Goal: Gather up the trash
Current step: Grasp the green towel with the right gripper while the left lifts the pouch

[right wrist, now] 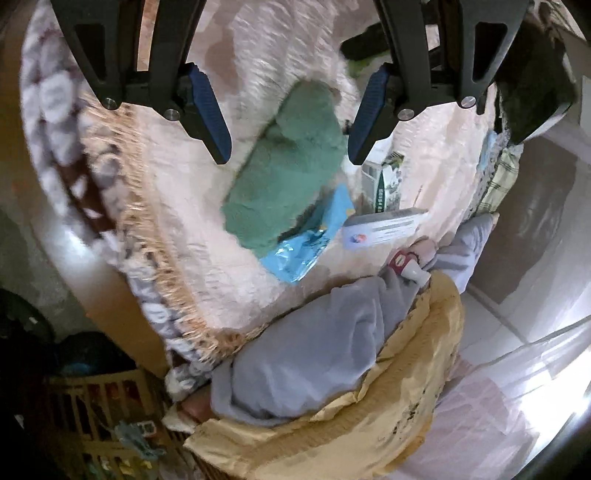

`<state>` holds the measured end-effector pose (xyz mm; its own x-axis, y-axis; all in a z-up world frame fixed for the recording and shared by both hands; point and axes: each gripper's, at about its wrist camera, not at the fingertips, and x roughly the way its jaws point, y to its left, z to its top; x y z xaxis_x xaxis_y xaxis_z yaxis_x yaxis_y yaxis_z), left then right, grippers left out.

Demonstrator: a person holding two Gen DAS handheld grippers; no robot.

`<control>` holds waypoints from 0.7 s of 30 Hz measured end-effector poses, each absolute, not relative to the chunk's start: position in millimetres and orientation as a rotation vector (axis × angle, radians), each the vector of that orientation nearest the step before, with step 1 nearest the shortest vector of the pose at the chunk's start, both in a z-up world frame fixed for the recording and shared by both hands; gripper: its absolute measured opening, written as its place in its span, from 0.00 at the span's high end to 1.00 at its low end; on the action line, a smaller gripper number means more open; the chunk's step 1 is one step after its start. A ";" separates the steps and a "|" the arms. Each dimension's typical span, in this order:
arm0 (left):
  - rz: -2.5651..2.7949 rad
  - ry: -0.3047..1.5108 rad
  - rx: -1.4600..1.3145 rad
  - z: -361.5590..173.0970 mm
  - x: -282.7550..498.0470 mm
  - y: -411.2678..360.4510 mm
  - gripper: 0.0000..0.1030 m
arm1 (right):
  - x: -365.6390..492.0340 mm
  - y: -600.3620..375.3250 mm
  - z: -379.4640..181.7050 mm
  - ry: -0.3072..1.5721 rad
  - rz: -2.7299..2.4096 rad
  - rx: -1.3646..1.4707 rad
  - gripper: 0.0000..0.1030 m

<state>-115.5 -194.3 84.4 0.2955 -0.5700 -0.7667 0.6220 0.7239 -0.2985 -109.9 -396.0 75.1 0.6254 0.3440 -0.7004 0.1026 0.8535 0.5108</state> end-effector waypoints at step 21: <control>-0.651 0.983 0.028 87.1 -113.7 -174.7 0.72 | -135.0 -364.5 85.5 0.865 0.195 0.338 0.55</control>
